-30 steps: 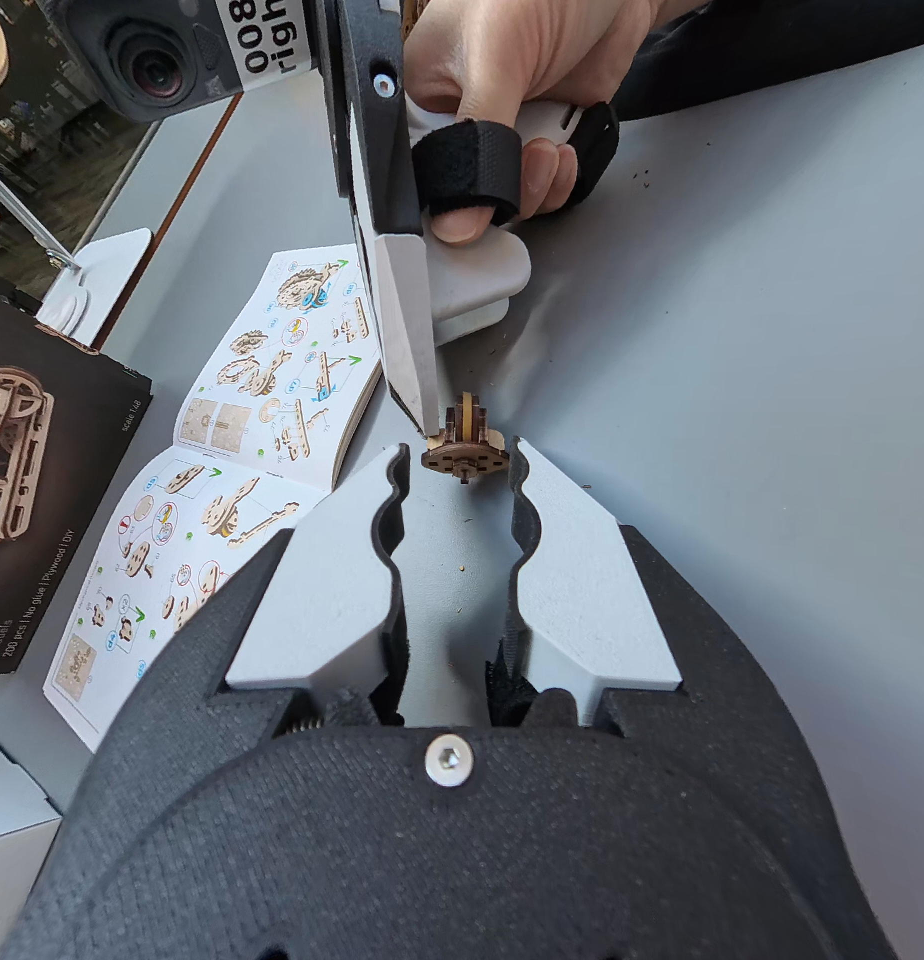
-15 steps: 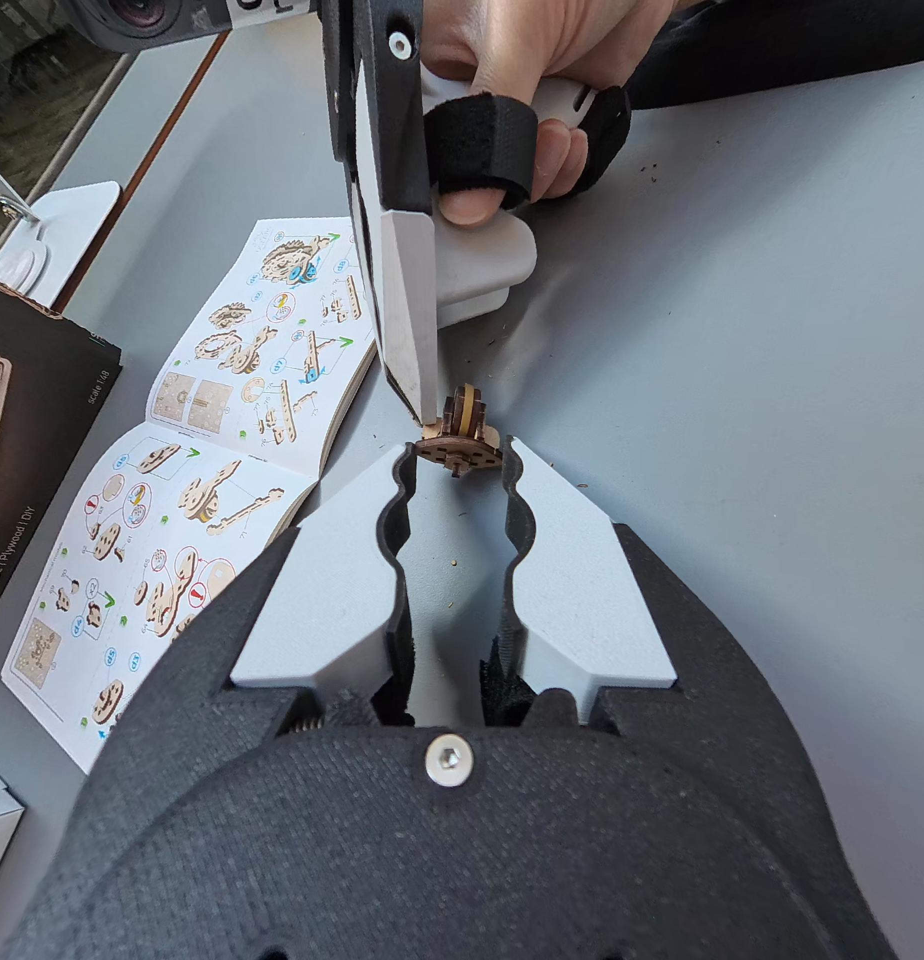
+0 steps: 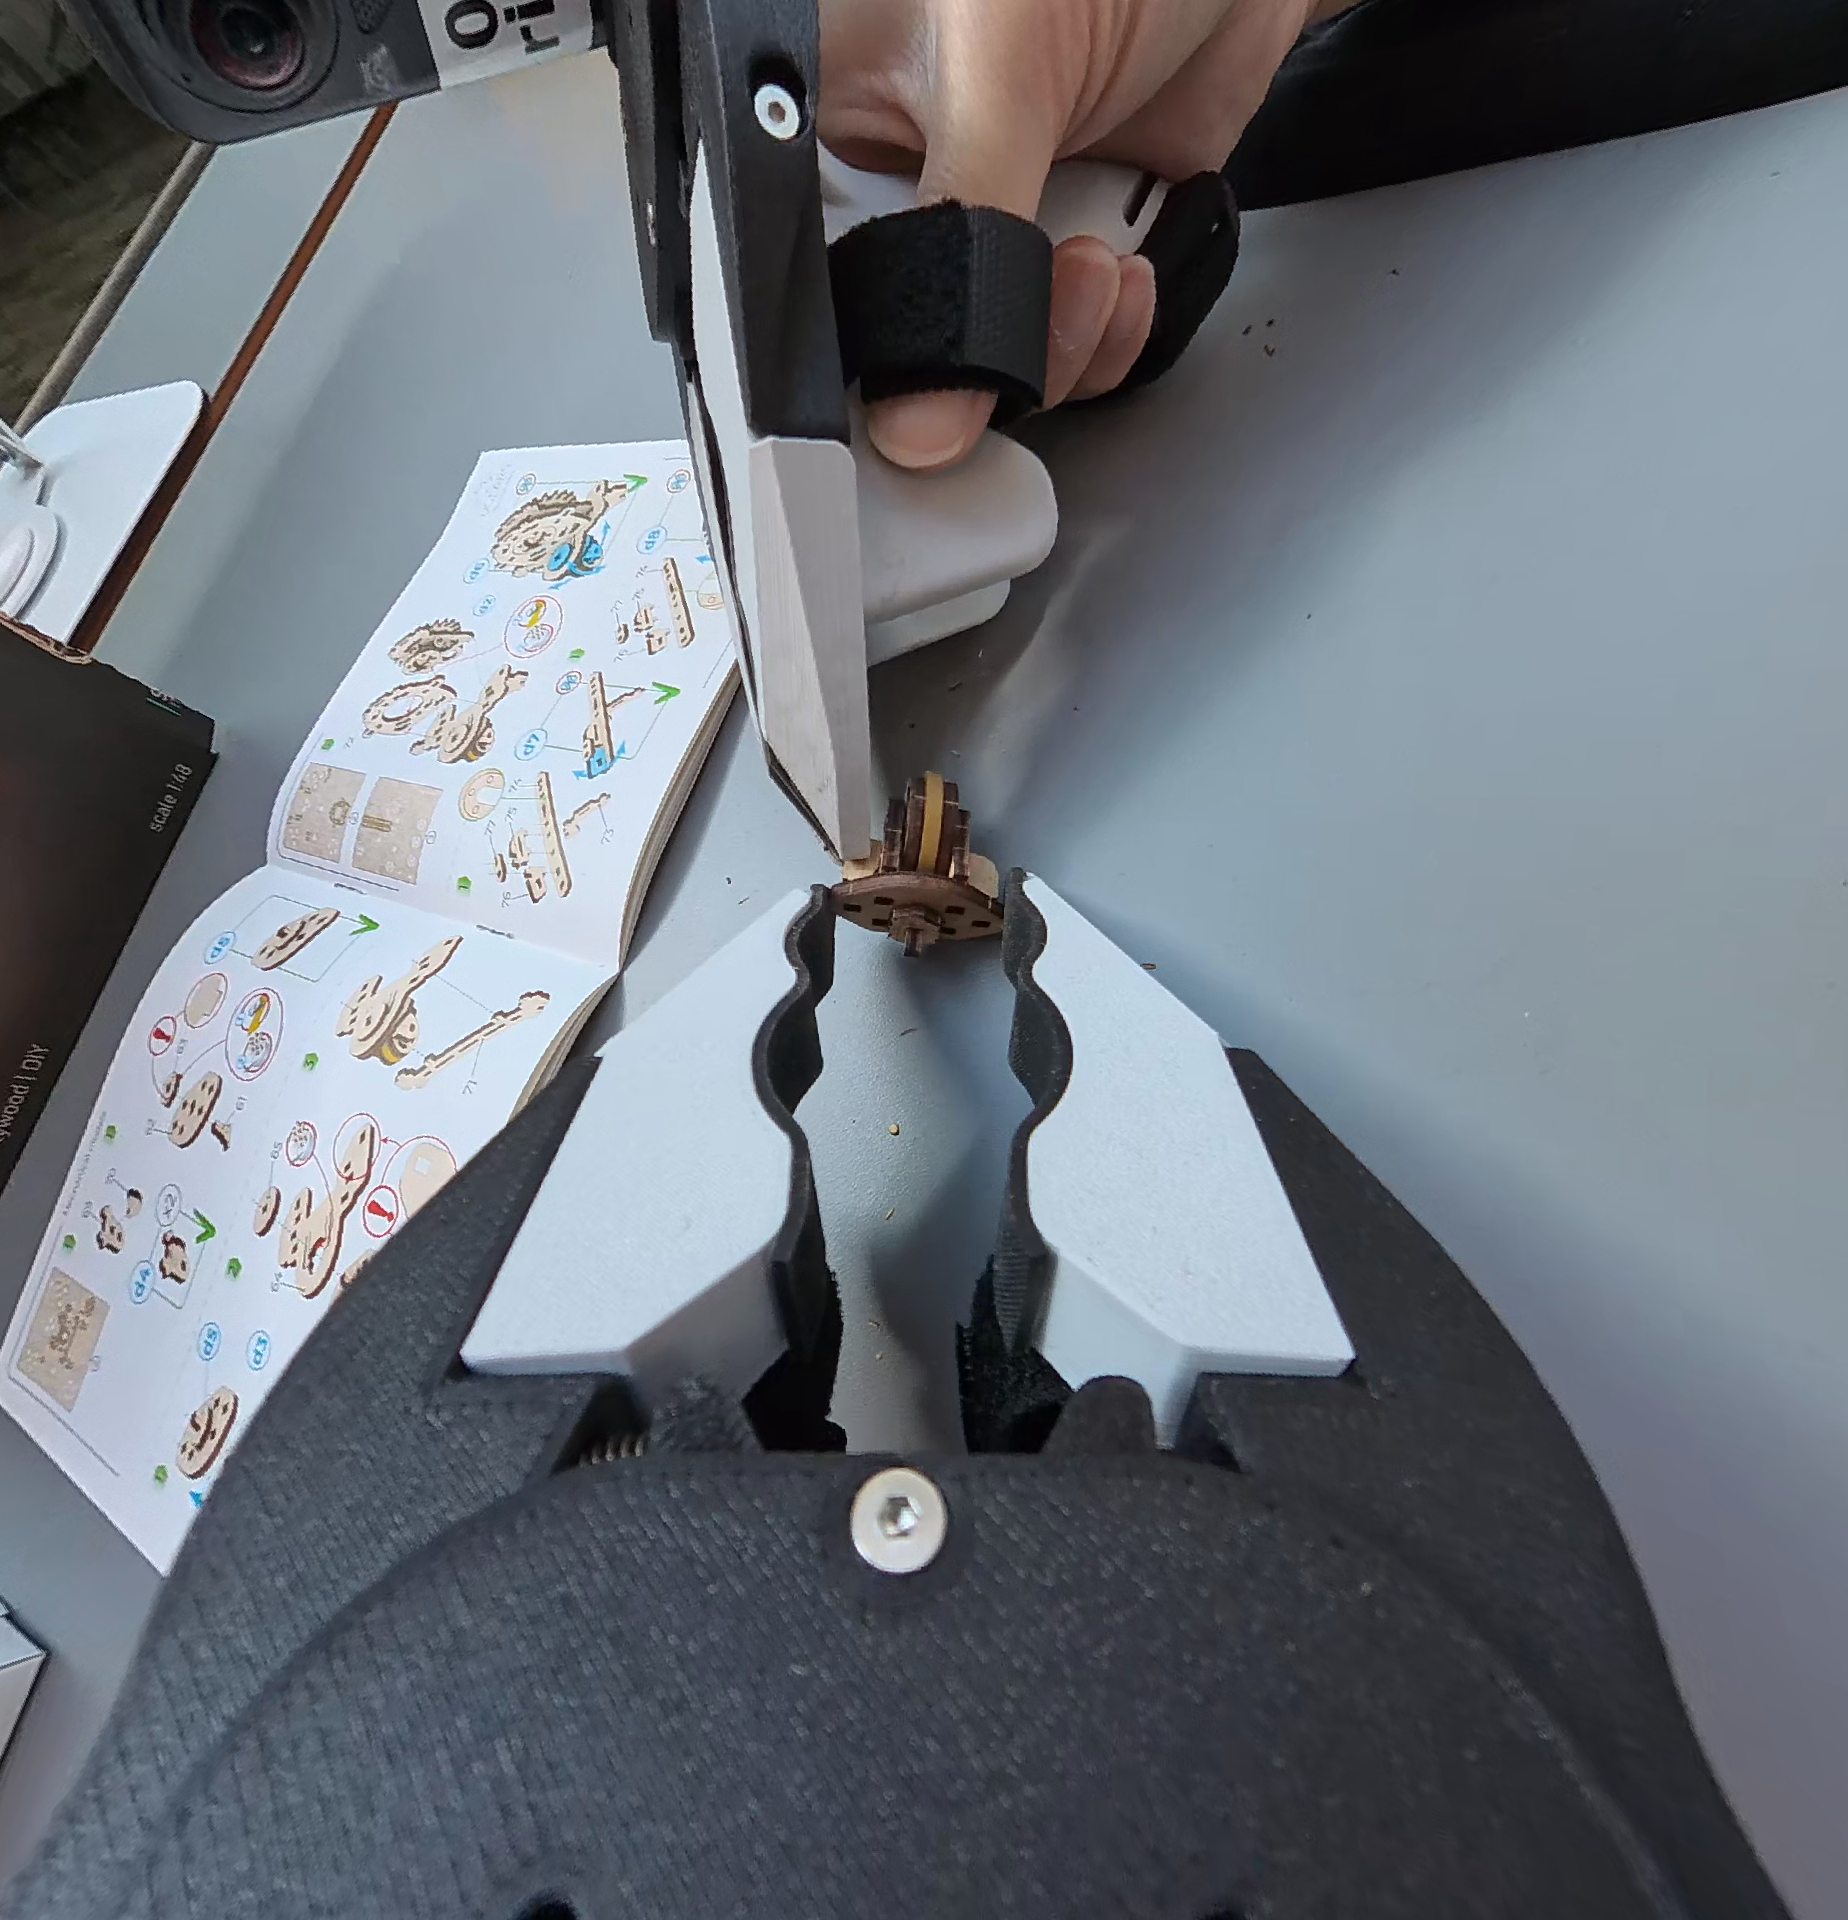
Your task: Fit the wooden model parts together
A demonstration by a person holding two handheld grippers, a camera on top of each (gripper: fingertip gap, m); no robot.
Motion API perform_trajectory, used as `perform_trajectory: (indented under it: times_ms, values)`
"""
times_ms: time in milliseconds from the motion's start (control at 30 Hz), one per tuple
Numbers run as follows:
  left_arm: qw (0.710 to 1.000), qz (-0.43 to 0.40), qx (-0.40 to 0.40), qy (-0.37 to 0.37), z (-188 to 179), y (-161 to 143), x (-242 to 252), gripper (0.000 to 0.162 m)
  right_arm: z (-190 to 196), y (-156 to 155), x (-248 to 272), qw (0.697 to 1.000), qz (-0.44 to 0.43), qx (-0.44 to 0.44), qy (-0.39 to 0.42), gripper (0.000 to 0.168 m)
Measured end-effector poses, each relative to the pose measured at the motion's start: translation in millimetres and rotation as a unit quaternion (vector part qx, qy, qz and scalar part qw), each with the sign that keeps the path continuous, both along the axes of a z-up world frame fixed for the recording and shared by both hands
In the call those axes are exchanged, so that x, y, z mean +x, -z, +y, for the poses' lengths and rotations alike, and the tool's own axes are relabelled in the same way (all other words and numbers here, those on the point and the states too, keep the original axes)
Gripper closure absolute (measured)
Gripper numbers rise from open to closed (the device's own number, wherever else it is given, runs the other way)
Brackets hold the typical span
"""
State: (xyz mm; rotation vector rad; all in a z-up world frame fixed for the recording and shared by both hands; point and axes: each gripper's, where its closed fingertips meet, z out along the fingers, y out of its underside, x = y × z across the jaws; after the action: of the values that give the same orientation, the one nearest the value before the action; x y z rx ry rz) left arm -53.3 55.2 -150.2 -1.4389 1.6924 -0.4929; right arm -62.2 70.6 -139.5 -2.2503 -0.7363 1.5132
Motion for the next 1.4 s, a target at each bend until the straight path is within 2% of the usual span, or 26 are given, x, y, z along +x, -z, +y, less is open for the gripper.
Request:
perform_trajectory:
  times_ms: [400,1067,1267,1400]
  values:
    - [1.0,0.006,-0.012,0.007,-1.1,1.7,0.2,0.131,-1.1,0.2,-0.6,1.0,-0.003,0.009,-0.006,0.168]
    - [1.0,-0.012,0.025,0.01,-0.8,-2.8,0.5,0.131,-5.2,-3.8,0.9,0.999,0.018,-0.006,-0.036,0.166]
    - [1.0,-0.009,0.025,0.014,-1.6,-2.2,0.7,0.131,-6.3,-4.7,-0.5,0.998,0.003,0.038,-0.041,0.167]
    - [1.0,-0.005,0.023,0.013,-2.2,-1.1,0.6,0.131,-6.9,-3.9,-1.5,0.999,0.005,0.029,-0.041,0.167]
